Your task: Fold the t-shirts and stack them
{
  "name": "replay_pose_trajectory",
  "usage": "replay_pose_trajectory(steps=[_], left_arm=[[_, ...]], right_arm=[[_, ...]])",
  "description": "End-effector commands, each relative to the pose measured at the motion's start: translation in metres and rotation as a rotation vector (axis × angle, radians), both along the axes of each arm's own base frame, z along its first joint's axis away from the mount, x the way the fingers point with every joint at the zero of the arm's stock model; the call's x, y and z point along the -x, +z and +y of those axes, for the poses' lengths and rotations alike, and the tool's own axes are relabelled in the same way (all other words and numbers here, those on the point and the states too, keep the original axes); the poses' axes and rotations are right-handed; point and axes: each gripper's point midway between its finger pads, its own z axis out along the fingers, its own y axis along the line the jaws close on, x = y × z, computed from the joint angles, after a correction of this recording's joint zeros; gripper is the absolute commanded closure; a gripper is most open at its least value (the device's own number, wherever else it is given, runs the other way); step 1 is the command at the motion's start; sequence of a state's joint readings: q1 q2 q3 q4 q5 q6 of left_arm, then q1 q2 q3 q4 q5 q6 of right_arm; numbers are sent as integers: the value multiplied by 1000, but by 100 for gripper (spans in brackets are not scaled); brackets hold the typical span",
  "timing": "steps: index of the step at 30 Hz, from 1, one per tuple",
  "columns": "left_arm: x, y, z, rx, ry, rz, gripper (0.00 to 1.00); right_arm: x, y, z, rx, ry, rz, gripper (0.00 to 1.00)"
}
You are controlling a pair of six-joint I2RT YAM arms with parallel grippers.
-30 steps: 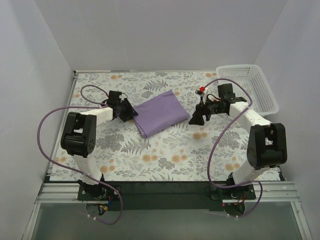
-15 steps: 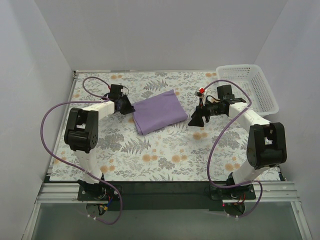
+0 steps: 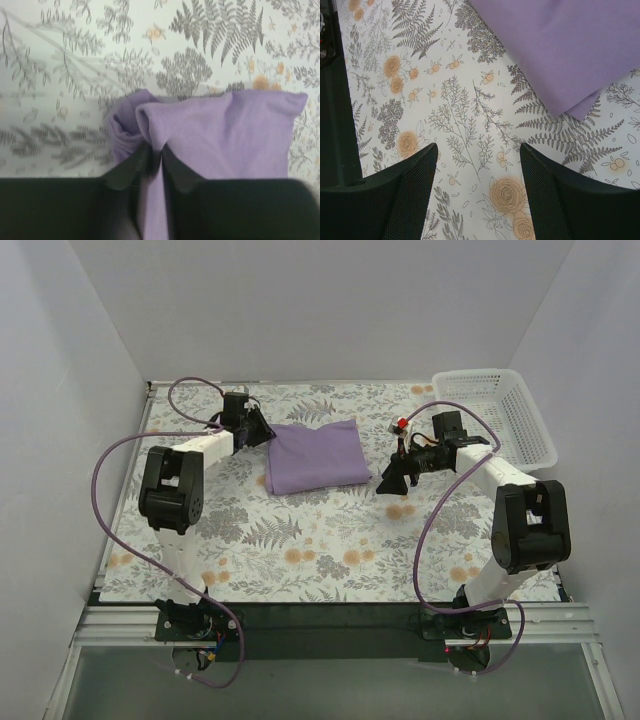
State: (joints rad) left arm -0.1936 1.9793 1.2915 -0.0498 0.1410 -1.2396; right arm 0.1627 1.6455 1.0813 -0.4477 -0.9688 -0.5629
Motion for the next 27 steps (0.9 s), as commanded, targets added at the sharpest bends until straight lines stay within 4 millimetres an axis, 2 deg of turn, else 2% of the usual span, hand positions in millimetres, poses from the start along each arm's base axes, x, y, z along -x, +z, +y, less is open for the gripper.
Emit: replay_pose_trajectory(steps=[1, 3, 4, 5, 6, 8, 9, 10, 11, 12, 16, 17, 19, 21, 24, 27], left_arm=[[-12, -18, 8, -37, 40, 73, 81], [-12, -19, 11, -51, 46, 81, 71], [-11, -15, 15, -68, 55, 74, 59], [-10, -10, 19, -87, 60, 56, 51], [-6, 6, 27, -114, 82, 17, 41], [-2, 24, 38, -137, 106, -27, 24], [2, 46, 39, -129, 95, -70, 22], [14, 40, 39, -112, 73, -48, 22], [22, 43, 37, -86, 56, -45, 18], [35, 51, 23, -12, -15, -39, 19], [85, 26, -12, 164, -176, 126, 18], [98, 14, -15, 191, -193, 176, 19], [112, -3, -18, 199, -187, 258, 19], [116, -19, -12, 158, -156, 311, 19], [117, -30, -14, 152, -153, 350, 27], [117, -36, -26, 167, -188, 372, 36]], right_arm=[[4, -4, -1, -13, 16, 14, 27], [4, -3, -1, -12, 15, 11, 27], [4, -3, -2, -9, 13, 11, 27], [4, -4, -2, -9, 15, 10, 27], [4, -4, -3, -8, 14, 8, 27], [3, -5, -4, -1, 11, 9, 27], [3, -5, -5, 1, 11, 5, 27], [4, -6, -5, 2, 13, 11, 27], [3, -7, -5, 7, 13, 8, 27], [4, -7, -6, 8, 14, 10, 27], [3, -6, -8, 9, 10, 8, 27], [3, -4, -8, 4, 11, 4, 27], [3, -5, -9, 2, 6, 5, 27], [2, -4, -12, -3, -2, 9, 27], [1, -3, -14, -7, -8, 7, 27], [-1, -2, -18, -12, -17, 5, 27]])
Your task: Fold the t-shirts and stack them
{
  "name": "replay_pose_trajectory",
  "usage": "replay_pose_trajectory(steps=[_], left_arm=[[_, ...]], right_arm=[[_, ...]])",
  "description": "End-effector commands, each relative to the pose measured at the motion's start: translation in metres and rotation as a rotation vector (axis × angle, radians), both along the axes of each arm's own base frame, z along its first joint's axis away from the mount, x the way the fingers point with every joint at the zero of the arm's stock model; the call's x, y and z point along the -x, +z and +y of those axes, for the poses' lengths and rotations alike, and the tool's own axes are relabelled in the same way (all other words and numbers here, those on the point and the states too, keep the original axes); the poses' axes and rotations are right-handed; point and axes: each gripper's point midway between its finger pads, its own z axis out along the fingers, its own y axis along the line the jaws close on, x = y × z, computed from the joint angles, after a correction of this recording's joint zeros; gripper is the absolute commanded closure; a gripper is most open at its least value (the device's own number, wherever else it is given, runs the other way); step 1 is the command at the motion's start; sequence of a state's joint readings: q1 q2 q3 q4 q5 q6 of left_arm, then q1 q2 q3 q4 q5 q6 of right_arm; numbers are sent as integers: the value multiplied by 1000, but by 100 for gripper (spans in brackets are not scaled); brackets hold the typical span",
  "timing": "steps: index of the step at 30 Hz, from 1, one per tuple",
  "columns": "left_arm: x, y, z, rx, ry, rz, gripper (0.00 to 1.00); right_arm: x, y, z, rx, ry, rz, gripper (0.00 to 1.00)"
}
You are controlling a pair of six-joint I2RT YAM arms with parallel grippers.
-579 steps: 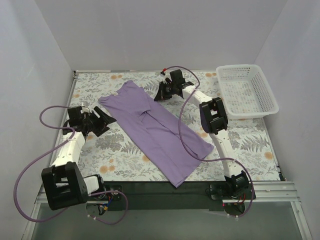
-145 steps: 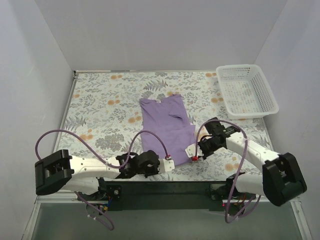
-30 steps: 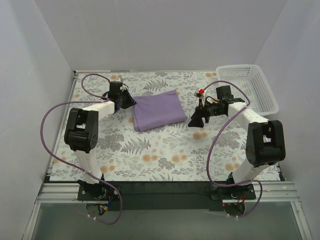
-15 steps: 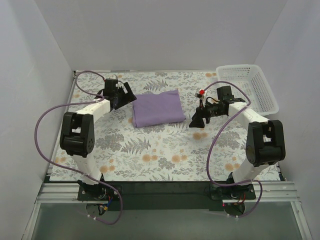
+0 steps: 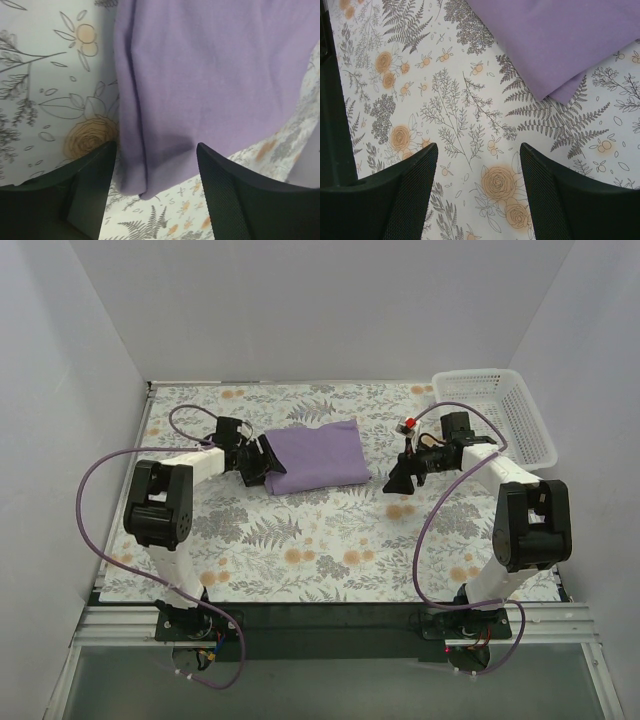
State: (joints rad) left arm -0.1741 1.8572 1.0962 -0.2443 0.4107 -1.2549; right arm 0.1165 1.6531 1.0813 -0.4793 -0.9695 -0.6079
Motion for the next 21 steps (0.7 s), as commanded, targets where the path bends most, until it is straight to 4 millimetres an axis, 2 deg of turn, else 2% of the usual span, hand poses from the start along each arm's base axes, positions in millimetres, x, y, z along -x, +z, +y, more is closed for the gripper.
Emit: replay_pose_trajectory(steps=[1, 2, 3, 4, 5, 6, 7, 8, 9, 11, 13, 15, 16, 18, 20, 21], left_arm=[[10, -10, -16, 19, -56, 71, 40], [10, -11, -20, 26, -67, 75, 50], [11, -18, -22, 25, -73, 98, 55], [5, -16, -24, 22, -74, 91, 60], [4, -22, -22, 9, -67, 106, 71], [2, -23, -19, -17, -60, 113, 77], [-10, -23, -9, -77, -24, 87, 91], [-16, -23, -1, -108, -1, 84, 100], [-18, -24, 7, -142, 14, 89, 100], [-35, -21, 35, -198, 80, 67, 100], [-43, -22, 71, -257, 130, 74, 100], [-48, -22, 98, -294, 155, 94, 100], [-50, -24, 117, -317, 167, 98, 100], [-50, -27, 172, -362, 264, 135, 100], [-49, -31, 207, -426, 314, 150, 100], [-44, -34, 232, -454, 352, 171, 100]], right_arm=[[4, 3, -3, -23, 6, 10, 27], [4, 3, -5, -28, 3, 11, 27], [4, 3, -5, -29, 2, 13, 27], [4, 3, -5, -30, 4, 10, 27], [3, 4, -6, -34, 0, 13, 27], [3, 4, -7, -37, 0, 12, 27], [3, 4, -7, -39, 0, 13, 27], [3, 6, -8, -43, 0, 12, 27], [3, 5, -8, -43, -1, 14, 27], [2, 6, -10, -45, -4, 11, 27], [3, 7, -11, -45, -1, 10, 28], [3, 7, -11, -47, -1, 15, 27], [3, 8, -11, -49, 1, 12, 27], [4, 10, -11, -54, 3, 12, 28], [4, 11, -10, -57, 7, 8, 28], [4, 11, -11, -58, 6, 11, 28]])
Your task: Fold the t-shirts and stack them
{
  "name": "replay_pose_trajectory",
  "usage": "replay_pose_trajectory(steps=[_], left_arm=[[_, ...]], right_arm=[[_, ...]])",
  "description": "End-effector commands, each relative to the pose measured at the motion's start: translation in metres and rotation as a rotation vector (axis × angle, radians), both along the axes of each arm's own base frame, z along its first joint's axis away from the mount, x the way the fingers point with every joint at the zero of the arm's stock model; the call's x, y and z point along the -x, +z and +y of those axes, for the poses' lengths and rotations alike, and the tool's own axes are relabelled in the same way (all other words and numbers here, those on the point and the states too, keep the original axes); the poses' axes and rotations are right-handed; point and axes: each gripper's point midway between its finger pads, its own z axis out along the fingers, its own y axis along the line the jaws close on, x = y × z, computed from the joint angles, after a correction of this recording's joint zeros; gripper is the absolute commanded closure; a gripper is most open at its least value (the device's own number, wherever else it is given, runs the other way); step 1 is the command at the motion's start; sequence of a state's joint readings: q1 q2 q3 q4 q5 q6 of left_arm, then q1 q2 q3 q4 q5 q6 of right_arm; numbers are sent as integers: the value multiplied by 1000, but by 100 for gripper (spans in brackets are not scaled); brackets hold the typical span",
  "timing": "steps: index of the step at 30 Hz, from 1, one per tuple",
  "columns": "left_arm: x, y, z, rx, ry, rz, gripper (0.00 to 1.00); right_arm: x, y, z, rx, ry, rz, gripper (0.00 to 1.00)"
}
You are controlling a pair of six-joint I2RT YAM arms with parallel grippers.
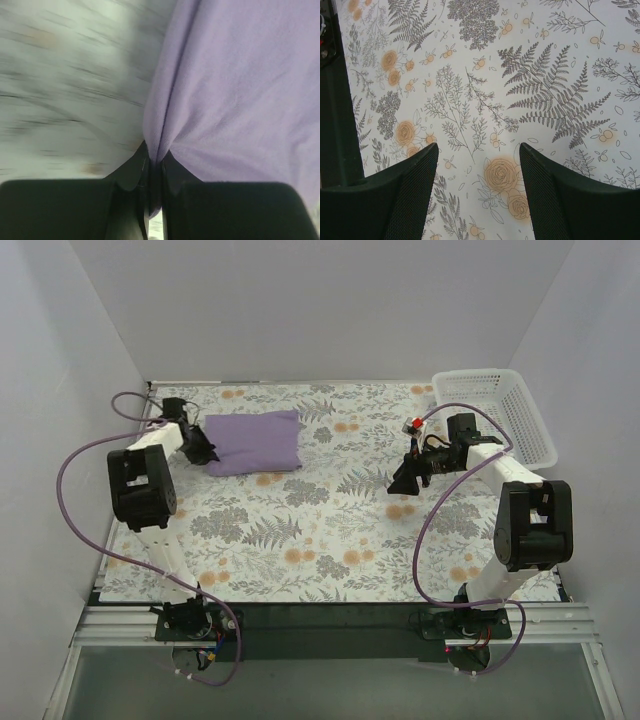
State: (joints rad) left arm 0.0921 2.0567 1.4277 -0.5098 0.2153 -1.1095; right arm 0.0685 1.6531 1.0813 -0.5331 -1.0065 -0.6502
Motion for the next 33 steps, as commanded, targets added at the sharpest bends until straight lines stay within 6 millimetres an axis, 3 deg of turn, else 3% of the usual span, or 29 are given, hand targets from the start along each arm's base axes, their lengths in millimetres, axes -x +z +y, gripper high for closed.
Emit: replay_pose_trajectory(steps=[1, 3, 5, 6, 7, 9, 10, 11, 12, 15, 18, 19, 20, 21, 22, 23, 24, 25, 26, 27, 28, 29, 30, 31, 32, 33], left_arm=[[24, -21, 99, -241, 124, 124, 100], [28, -19, 136, -303, 189, 148, 100], [31, -21, 158, -342, 225, 169, 100], [30, -13, 181, -386, 273, 173, 100], [30, -11, 190, -400, 295, 179, 100], [31, -7, 208, -395, 339, 186, 77], [21, 6, 216, -393, 360, 150, 68], [16, 14, 218, -386, 368, 127, 55], [12, 20, 217, -366, 381, 111, 51], [1, 52, 213, -331, 412, 25, 48], [11, 83, 208, -325, 485, -65, 43], [13, 117, 201, -302, 504, -158, 43], [32, 101, 188, -271, 501, -131, 42], [33, 113, 183, -251, 507, -197, 40], [43, 143, 171, -224, 504, -289, 40], [56, 129, 142, -122, 433, -286, 40], [61, 136, 128, -79, 396, -335, 39], [69, 161, 109, -33, 343, -423, 39], [76, 170, 81, 64, 249, -468, 29], [89, 158, 55, 110, 181, -463, 26], [98, 176, 34, 122, 101, -523, 25], [105, 179, 16, 131, 23, -541, 25], [117, 175, -18, 146, -76, -523, 24], [128, 192, -37, 130, -151, -584, 24], [137, 194, -50, 104, -195, -588, 24], [146, 202, -75, 55, -287, -627, 24]], right_arm=[[2, 10, 3, -36, 23, -9, 28], [2, 10, 2, -35, 23, -8, 28], [2, 10, 2, -37, 25, -9, 28], [3, 10, 3, -39, 28, -7, 28], [3, 10, 3, -38, 28, -8, 28], [3, 10, 3, -40, 28, -8, 28], [3, 10, 3, -39, 31, -9, 28], [3, 10, 2, -39, 30, -8, 28], [3, 9, 3, -37, 32, -9, 28], [3, 9, 2, -35, 32, -5, 28], [3, 6, 1, -16, 30, -9, 28], [2, 4, -2, 0, 24, -15, 28], [2, 4, -2, 7, 25, -18, 28], [1, 4, -4, 19, 20, -27, 28], [0, 3, -7, 42, 15, -44, 28], [0, 3, -8, 56, 13, -55, 29], [1, 3, -10, 67, 9, -63, 28], [-1, 7, -13, 94, -2, -90, 29], [-2, 10, -16, 110, -10, -109, 29], [-4, 14, -19, 133, -21, -134, 29], [-6, 23, -26, 181, -46, -190, 28], [-6, 28, -29, 204, -57, -221, 27], [-6, 34, -33, 231, -73, -255, 27], [-6, 43, -46, 301, -127, -312, 25], [-12, 51, -54, 339, -171, -367, 22], [-12, 56, -62, 363, -241, -379, 20]])
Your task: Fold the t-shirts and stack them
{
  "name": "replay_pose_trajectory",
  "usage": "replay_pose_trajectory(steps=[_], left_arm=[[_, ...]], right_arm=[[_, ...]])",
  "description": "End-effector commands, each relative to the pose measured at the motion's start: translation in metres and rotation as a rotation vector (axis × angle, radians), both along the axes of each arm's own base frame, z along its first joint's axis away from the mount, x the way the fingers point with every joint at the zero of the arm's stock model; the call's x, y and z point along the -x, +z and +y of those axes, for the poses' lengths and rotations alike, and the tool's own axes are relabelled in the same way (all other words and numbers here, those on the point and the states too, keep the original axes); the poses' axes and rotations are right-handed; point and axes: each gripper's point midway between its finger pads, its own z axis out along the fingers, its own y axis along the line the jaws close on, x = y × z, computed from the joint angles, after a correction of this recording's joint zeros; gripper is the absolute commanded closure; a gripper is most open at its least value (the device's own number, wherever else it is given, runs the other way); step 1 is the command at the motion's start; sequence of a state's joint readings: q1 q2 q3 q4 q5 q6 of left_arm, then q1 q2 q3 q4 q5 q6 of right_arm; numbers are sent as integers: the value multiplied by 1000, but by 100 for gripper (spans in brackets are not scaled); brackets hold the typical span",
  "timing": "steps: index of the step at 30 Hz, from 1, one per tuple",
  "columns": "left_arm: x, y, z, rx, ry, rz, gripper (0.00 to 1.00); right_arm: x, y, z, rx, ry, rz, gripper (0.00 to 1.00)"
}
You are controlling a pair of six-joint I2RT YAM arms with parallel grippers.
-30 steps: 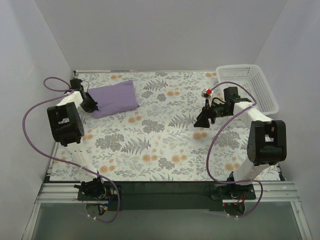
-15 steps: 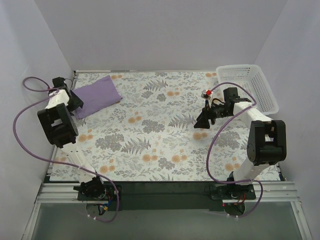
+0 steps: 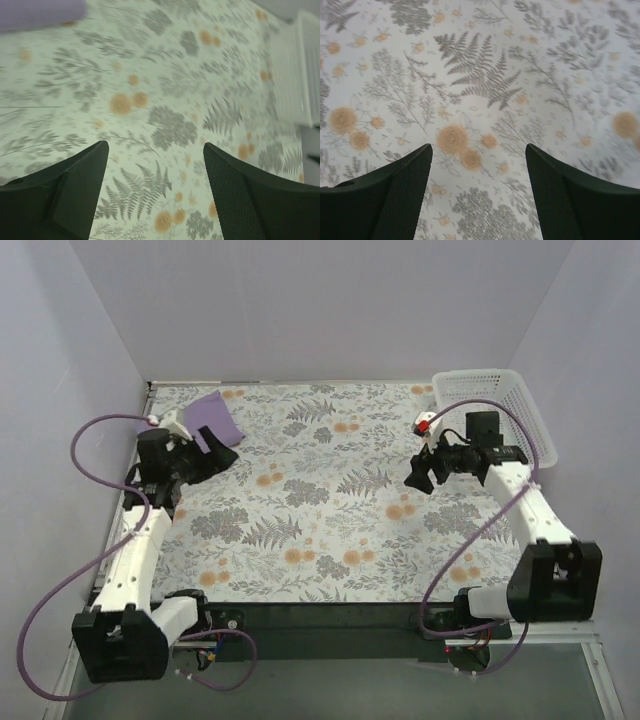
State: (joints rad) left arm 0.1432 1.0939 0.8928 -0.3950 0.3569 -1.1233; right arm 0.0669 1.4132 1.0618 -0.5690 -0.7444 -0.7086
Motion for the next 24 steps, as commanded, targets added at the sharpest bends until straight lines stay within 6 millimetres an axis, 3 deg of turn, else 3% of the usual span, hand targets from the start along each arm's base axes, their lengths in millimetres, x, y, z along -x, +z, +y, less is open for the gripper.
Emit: replay_pose_trajectory(steps=[1, 2, 3, 5, 6, 7, 12, 17, 20, 24], left_arm=[[39, 37, -65, -97, -257, -177, 24], [48, 47, -75, -122, -288, -225, 24], [59, 65, -67, -165, -253, -307, 24], [70, 70, -61, -197, -227, -322, 22], [75, 71, -57, -205, -209, -328, 20], [78, 68, -57, -195, -209, -319, 18], [93, 46, -70, -117, -258, -293, 14], [95, 44, -60, -122, -190, -304, 12], [95, 44, -62, -119, -195, -304, 11], [94, 38, -60, -123, -184, -297, 11]], right_arm=[[-6, 29, -52, 188, -271, -205, 18], [-17, 45, -65, 185, -380, -293, 8], [-10, 52, -88, 195, -546, -326, 4], [-11, 68, -117, 160, -739, -393, 2], [-3, 81, -136, 113, -917, -410, 2], [3, 70, -147, 100, -1021, -400, 1], [40, 68, -191, 124, -1327, -437, 2], [58, 62, -204, 191, -1376, -423, 2], [60, 64, -210, 265, -1347, -431, 2], [51, 71, -200, 285, -1246, -431, 2]])
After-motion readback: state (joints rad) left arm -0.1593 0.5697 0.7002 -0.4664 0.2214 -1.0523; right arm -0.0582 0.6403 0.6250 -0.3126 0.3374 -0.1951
